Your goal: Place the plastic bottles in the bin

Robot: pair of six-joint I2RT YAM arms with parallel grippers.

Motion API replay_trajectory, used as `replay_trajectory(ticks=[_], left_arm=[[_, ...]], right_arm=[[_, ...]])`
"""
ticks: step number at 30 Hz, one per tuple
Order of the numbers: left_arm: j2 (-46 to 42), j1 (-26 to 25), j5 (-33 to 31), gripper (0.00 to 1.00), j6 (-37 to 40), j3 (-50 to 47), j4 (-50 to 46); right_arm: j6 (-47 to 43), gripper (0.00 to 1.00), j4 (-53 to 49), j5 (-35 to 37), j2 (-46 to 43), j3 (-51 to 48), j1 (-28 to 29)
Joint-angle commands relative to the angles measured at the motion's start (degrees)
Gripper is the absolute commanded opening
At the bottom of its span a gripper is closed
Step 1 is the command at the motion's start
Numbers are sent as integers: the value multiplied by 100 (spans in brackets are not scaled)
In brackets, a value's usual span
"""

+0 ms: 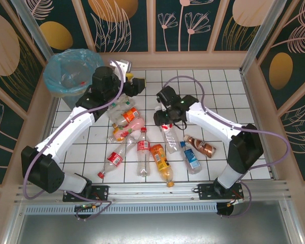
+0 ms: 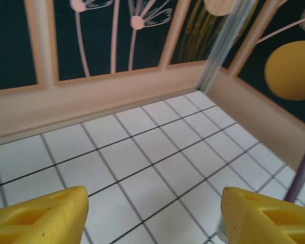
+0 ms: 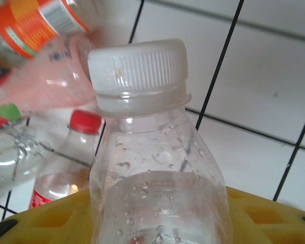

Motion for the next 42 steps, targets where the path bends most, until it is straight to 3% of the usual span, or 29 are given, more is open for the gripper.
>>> replay_trajectory(ticks=[1,15,21,25,32,36,42], left_arm=[[168,11,770,70,-473,316,-122],[558,11,1564,68,-783,586,-476],[551,11,1908,59,-852,570,-384],[545,9,1997,45,-903,574,-313],[507,11,1957,49,-974,533,-209],[449,11,1952,46,-993,500,-111],[379,11,1847,24,-924,467,-54]], right_arm=[[-430,52,376,186,-334,318,-56],[-931,45,2916,-636,-1278,-378,-54],[-913,45,3038,-686,-1340,-416,-55],[-879,45,3144,-739,-1432,-533,-45],[-894,46,3285,-917,-1540,-677,-44],[-902,47,3286,-961,-1536,-672,-29],[-892,49,3285,-961,-1517,-672,-20]])
